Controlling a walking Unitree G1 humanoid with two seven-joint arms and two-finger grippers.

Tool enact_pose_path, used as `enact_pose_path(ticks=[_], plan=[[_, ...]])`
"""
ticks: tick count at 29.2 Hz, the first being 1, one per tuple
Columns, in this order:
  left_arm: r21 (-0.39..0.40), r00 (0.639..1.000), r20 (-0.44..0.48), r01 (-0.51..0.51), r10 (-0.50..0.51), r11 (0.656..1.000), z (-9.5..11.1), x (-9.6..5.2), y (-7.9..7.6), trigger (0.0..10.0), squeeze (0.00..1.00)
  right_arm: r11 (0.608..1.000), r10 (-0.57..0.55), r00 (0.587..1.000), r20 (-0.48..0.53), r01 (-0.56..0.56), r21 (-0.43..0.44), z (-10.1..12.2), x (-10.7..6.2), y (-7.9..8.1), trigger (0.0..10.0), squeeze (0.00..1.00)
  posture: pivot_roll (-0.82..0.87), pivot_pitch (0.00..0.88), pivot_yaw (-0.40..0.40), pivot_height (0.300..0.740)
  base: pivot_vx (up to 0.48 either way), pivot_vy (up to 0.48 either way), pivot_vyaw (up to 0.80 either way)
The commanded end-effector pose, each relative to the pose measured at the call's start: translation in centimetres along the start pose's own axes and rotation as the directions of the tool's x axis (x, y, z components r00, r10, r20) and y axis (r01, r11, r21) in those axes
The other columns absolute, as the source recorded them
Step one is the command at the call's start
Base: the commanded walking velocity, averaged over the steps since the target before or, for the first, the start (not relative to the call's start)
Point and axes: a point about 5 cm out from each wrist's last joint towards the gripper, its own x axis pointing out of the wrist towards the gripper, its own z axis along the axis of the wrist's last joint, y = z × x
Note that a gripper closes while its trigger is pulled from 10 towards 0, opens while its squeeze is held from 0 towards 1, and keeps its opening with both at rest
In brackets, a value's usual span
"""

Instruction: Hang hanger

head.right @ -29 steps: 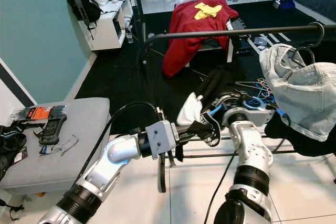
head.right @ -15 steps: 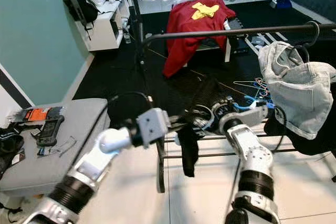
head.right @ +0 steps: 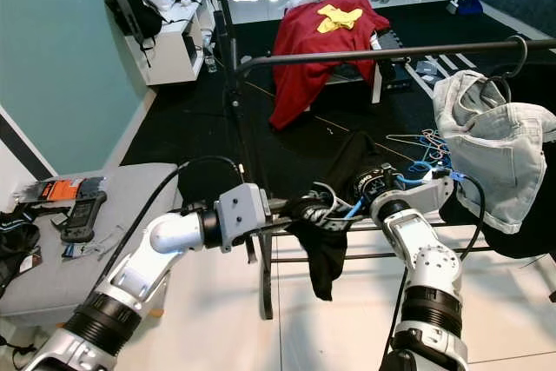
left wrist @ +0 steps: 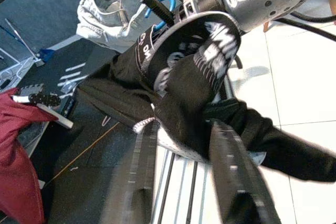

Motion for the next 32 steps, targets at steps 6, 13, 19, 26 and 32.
enact_pose_path(ticks=[6, 13, 19, 26, 32], plan=[[-0.171, 0.992, 0.107, -0.043, 0.062, 0.984, 1.5, 0.1, 0.3, 10.0, 0.0, 0.999, -0.014, 1.0, -0.009, 0.014, -0.03, -0.6, 0.1, -0.2, 10.0, 0.0, -0.15, 0.032, 0.054, 0.74, 0.0, 0.0, 0.0], [-0.338, 0.925, 0.183, -0.258, 0.332, 0.905, 3.1, -0.2, 4.0, 10.0, 0.0, 0.984, -0.06, 0.998, -0.008, 0.058, -0.166, -0.1, -0.1, -1.4, 10.0, 0.0, -0.15, 0.028, 0.052, 0.74, 0.0, 0.0, 0.0], [-0.324, 0.918, -0.143, -0.397, 0.371, 0.858, -1.2, -1.1, 4.1, 10.0, 0.0, 0.793, -0.153, 0.973, -0.17, 0.019, -0.608, -1.3, -1.1, -3.5, 10.0, 0.0, -0.14, 0.03, 0.057, 0.74, 0.0, 0.0, 0.0], [-0.372, 0.878, -0.418, -0.399, 0.232, 0.838, -5.3, -1.7, -0.1, 10.0, 0.0, 0.475, -0.311, 0.917, -0.249, -0.077, -0.877, -1.5, -2.3, -5.5, 10.0, 0.0, -0.14, 0.036, 0.066, 0.74, 0.0, 0.0, 0.0], [-0.508, 0.813, -0.47, -0.568, 0.344, 0.648, -6.7, -2.3, -0.9, 10.0, 0.0, 0.281, -0.19, 0.965, -0.178, -0.121, -0.952, -0.4, -2.1, -4.0, 10.0, 0.0, -0.15, 0.041, 0.068, 0.74, 0.0, 0.0, 0.0]])
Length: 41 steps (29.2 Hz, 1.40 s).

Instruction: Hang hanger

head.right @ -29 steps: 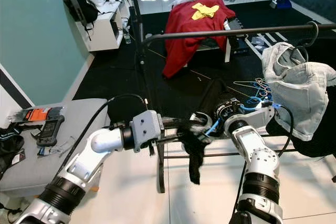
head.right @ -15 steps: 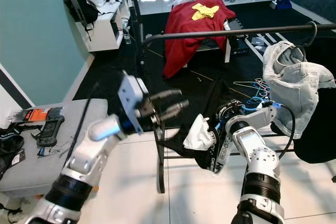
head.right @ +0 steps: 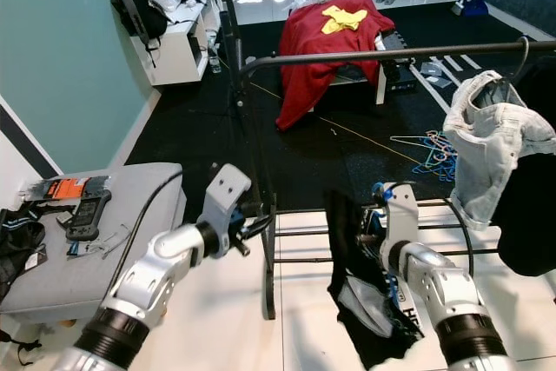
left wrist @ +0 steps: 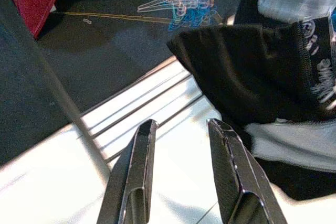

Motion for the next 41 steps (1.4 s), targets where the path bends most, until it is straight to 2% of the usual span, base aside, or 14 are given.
enact_pose_path(ticks=[1, 2, 3, 5, 6, 7, 8, 10, 13, 19, 28, 33, 41], plan=[[-0.047, 1.0, -0.006, -0.028, 0.028, 0.998, -0.6, -0.3, 0.4, 10.0, 0.0, 0.999, 0.021, 0.996, 0.083, -0.019, -0.026, 1.3, 0.0, 0.6, 10.0, 0.0, -0.15, 0.041, 0.068, 0.74, 0.0, 0.0, 0.0], [-0.074, 0.998, 0.018, -0.061, 0.063, 0.995, -0.5, -0.3, 0.6, 10.0, 0.0, 0.999, 0.017, 0.987, 0.16, -0.009, -0.05, 2.2, -0.1, 0.9, 10.0, 0.0, -0.15, 0.041, 0.072, 0.74, 0.0, 0.0, 0.0], [-0.074, 0.998, 0.018, -0.061, 0.063, 0.995, -0.5, -0.3, 0.6, 10.0, 0.0, 0.999, 0.017, 0.987, 0.16, -0.009, -0.05, 2.2, -0.1, 0.9, 10.0, 0.0, -0.15, 0.041, 0.072, 0.74, 0.0, 0.0, 0.0], [-0.082, 0.981, 0.055, -0.181, 0.186, 0.98, -0.4, -0.6, 1.6, 10.0, 0.0, 0.998, -0.012, 0.956, 0.292, 0.027, -0.048, 4.0, -0.2, 1.7, 10.0, 0.0, -0.14, 0.043, 0.076, 0.74, 0.0, 0.0, 0.0], [-0.082, 0.981, 0.055, -0.181, 0.186, 0.98, -0.4, -0.6, 1.6, 10.0, 0.0, 0.998, -0.012, 0.956, 0.292, 0.027, -0.048, 4.0, -0.2, 1.7, 10.0, 0.0, -0.14, 0.043, 0.076, 0.74, 0.0, 0.0, 0.0], [-0.09, 0.969, 0.06, -0.233, 0.239, 0.968, -0.4, -0.7, 2.1, 10.0, 0.0, 0.999, -0.021, 0.944, 0.329, 0.036, -0.039, 4.5, -0.3, 1.9, 10.0, 0.0, -0.14, 0.043, 0.076, 0.74, 0.0, 0.0, 0.0], [-0.09, 0.969, 0.06, -0.233, 0.239, 0.968, -0.4, -0.7, 2.1, 10.0, 0.0, 0.999, -0.021, 0.944, 0.329, 0.036, -0.039, 4.5, -0.3, 1.9, 10.0, 0.0, -0.14, 0.043, 0.076, 0.74, 0.0, 0.0, 0.0], [-0.108, 0.947, 0.077, -0.303, 0.312, 0.947, 0.0, -1.2, 2.9, 10.0, 0.0, 0.999, -0.027, 0.921, 0.389, 0.032, -0.008, 5.5, -0.4, 2.1, 10.0, 0.0, -0.14, 0.045, 0.074, 0.74, 0.0, 0.0, 0.0], [-0.092, 0.94, 0.092, -0.319, 0.327, 0.943, 0.2, -1.4, 3.3, 10.0, 0.0, 1.0, -0.025, 0.904, 0.426, 0.015, 0.025, 6.3, -0.5, 2.3, 10.0, 0.0, -0.13, 0.046, 0.072, 0.74, 0.095, 0.0, 0.0], [-0.057, 0.937, 0.097, -0.331, 0.336, 0.942, 0.2, -1.6, 3.6, 10.0, 0.0, 0.999, -0.018, 0.893, 0.449, 0.0, 0.038, 6.9, -0.5, 2.3, 10.0, 0.0, -0.14, 0.046, 0.07, 0.74, 0.336, 0.0, 0.0], [-0.053, 0.92, 0.133, -0.366, 0.37, 0.929, 0.8, -1.6, 4.0, 10.0, 0.0, 0.999, 0.006, 0.871, 0.491, -0.031, 0.042, 8.1, -0.7, 2.1, 10.0, 0.0, -0.13, 0.045, 0.073, 0.74, 0.408, 0.0, 0.0], [-0.059, 0.901, 0.172, -0.394, 0.398, 0.917, 1.3, -1.8, 4.4, 10.0, 0.0, 0.996, 0.069, 0.85, 0.522, -0.092, 0.018, 10.4, -1.3, 2.2, 10.0, 0.0, -0.14, 0.045, 0.071, 0.74, 0.469, 0.0, 0.0], [-0.037, 0.903, 0.177, -0.392, 0.392, 0.919, 0.2, -2.7, 4.6, 10.0, 0.0, 0.993, 0.095, 0.844, 0.528, -0.117, 0.008, 10.8, -1.4, 2.7, 10.0, 0.0, -0.13, 0.041, 0.07, 0.74, 0.135, 0.0, 0.0]])
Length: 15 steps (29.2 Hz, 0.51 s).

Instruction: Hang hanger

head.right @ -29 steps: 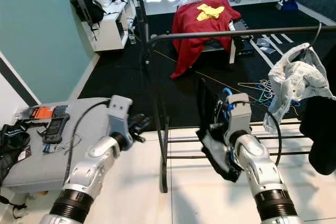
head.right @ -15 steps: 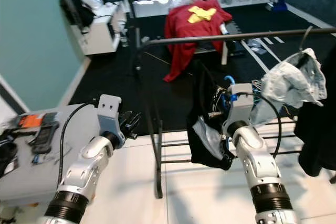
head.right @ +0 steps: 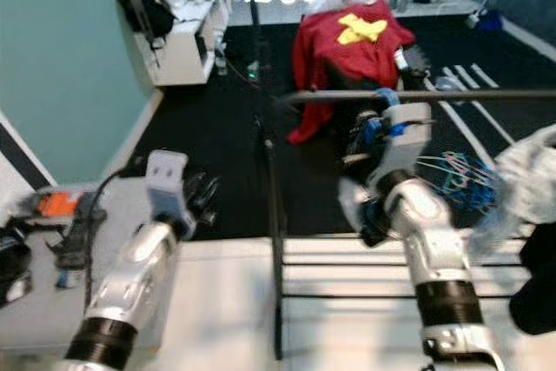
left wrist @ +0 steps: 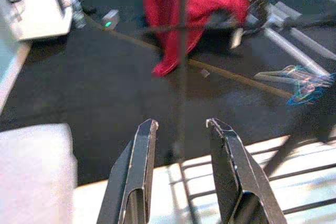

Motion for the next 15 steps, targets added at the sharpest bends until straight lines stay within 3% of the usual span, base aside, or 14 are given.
enact_pose_path(ticks=[1, 3, 7, 15], plan=[[-0.002, 1.0, -0.01, 0.015, -0.015, 1.0, -0.7, -0.3, -0.3, 10.0, 0.0, 1.0, -0.016, 1.0, -0.014, 0.016, 0.013, -0.3, -0.3, -0.5, 10.0, 0.0, -0.13, 0.041, 0.07, 0.74, 0.0, 0.0, 0.0], [0.01, 1.0, -0.011, -0.024, 0.024, 1.0, -1.6, -1.2, 0.7, 10.0, 0.0, 1.0, -0.01, 1.0, -0.019, 0.01, 0.02, -0.7, -0.3, -0.1, 10.0, 0.0, -0.13, 0.042, 0.07, 0.74, 0.0, 0.0, 0.0], [0.025, 0.999, -0.028, -0.044, 0.045, 0.999, -2.4, -1.6, 1.2, 10.0, 0.0, 1.0, -0.007, 1.0, -0.021, 0.007, 0.027, -0.9, -0.3, 0.1, 10.0, 0.0, -0.13, 0.039, 0.068, 0.74, 0.0, 0.0, 0.0], [0.047, 0.999, -0.049, 0.019, -0.016, 0.999, -2.9, -1.5, 0.0, 10.0, 0.0, 0.999, -0.024, 0.997, -0.068, 0.027, 0.035, -1.1, -0.3, -0.3, 10.0, 0.0, -0.13, 0.03, 0.07, 0.74, 0.0, 0.0, 0.0]])
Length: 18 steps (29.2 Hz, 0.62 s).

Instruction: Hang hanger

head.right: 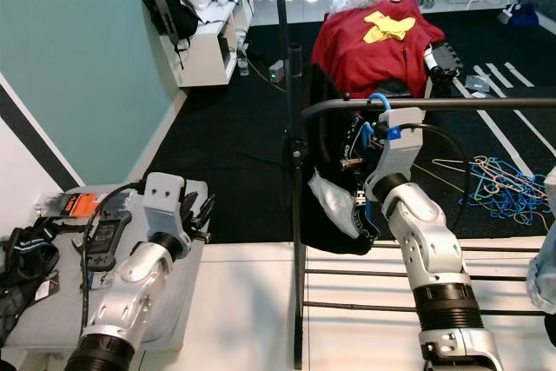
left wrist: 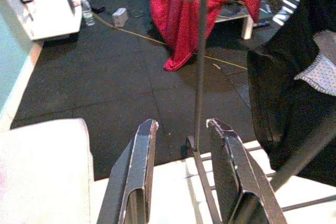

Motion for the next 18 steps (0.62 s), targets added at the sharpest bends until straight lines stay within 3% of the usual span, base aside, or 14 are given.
enact_pose_path(ticks=[1, 7, 10, 18], plan=[[0.016, 1.0, -0.011, 0.007, -0.007, 1.0, -0.4, -0.2, 0.1, 10.0, 0.0, 1.0, -0.011, 1.0, -0.024, 0.011, 0.004, -0.2, 0.0, -0.2, 10.0, 0.0, -0.13, 0.03, 0.07, 0.74, 0.0, 0.0, 0.0], [0.049, 0.995, -0.005, 0.1, -0.1, 0.994, -0.2, 0.1, -1.1, 10.0, 0.0, 0.998, -0.057, 0.996, -0.071, 0.059, 0.021, 0.1, 0.4, -1.3, 10.0, 0.0, -0.14, 0.02, 0.072, 0.74, 0.0, 0.0, 0.0], [0.057, 0.972, -0.003, 0.234, -0.234, 0.971, 0.0, 0.2, -2.2, 10.0, 0.0, 0.997, -0.074, 0.991, -0.112, 0.077, 0.03, 0.7, 1.5, -2.4, 10.0, 0.0, -0.13, 0.01, 0.07, 0.74, 0.0, 0.0, 0.0], [0.088, 0.956, -0.031, 0.292, -0.291, 0.952, -0.4, 0.0, -2.7, 10.0, 0.0, 0.997, -0.056, 0.989, -0.136, 0.062, 0.042, 1.9, 3.2, -3.9, 10.0, 0.0, -0.12, 0.013, 0.054, 0.74, 0.0, 0.0, 0.0]])
